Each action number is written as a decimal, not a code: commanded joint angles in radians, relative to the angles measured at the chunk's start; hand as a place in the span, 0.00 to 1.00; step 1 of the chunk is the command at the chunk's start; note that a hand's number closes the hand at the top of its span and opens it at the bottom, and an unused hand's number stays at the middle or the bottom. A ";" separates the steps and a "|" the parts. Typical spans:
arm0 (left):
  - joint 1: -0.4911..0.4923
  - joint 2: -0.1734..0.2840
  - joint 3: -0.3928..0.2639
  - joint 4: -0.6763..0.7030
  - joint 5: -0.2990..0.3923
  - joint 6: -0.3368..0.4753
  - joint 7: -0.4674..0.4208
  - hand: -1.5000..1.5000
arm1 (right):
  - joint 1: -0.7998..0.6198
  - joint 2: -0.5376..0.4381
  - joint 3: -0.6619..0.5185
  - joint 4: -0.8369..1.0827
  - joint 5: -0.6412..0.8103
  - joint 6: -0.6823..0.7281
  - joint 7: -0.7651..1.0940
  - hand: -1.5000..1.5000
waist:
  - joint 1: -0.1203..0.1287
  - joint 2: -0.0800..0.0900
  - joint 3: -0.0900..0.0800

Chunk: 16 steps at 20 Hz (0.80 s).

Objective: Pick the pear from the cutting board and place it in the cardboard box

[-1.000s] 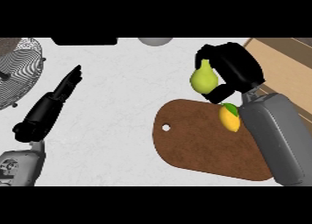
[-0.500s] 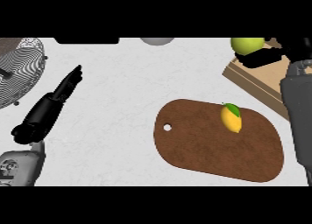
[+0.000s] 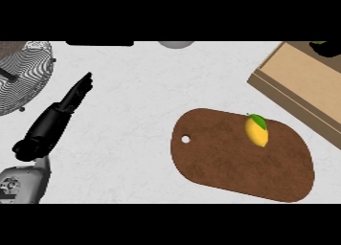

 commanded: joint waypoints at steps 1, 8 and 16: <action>-0.011 0.020 0.025 -0.015 0.034 -0.034 0.006 0.50 | 0.021 -0.070 0.014 0.167 0.042 0.015 -0.077 1.00 | 0.004 0.002 0.000; -0.014 -0.021 -0.017 -0.003 -0.013 -0.001 0.008 0.50 | -0.058 -0.205 0.017 0.445 0.052 0.203 -0.182 1.00 | 0.017 0.007 0.001; -0.046 0.000 0.003 0.003 0.008 -0.032 0.010 0.50 | -0.041 -0.251 0.076 0.635 0.113 0.297 -0.351 0.00 | 0.029 0.012 0.003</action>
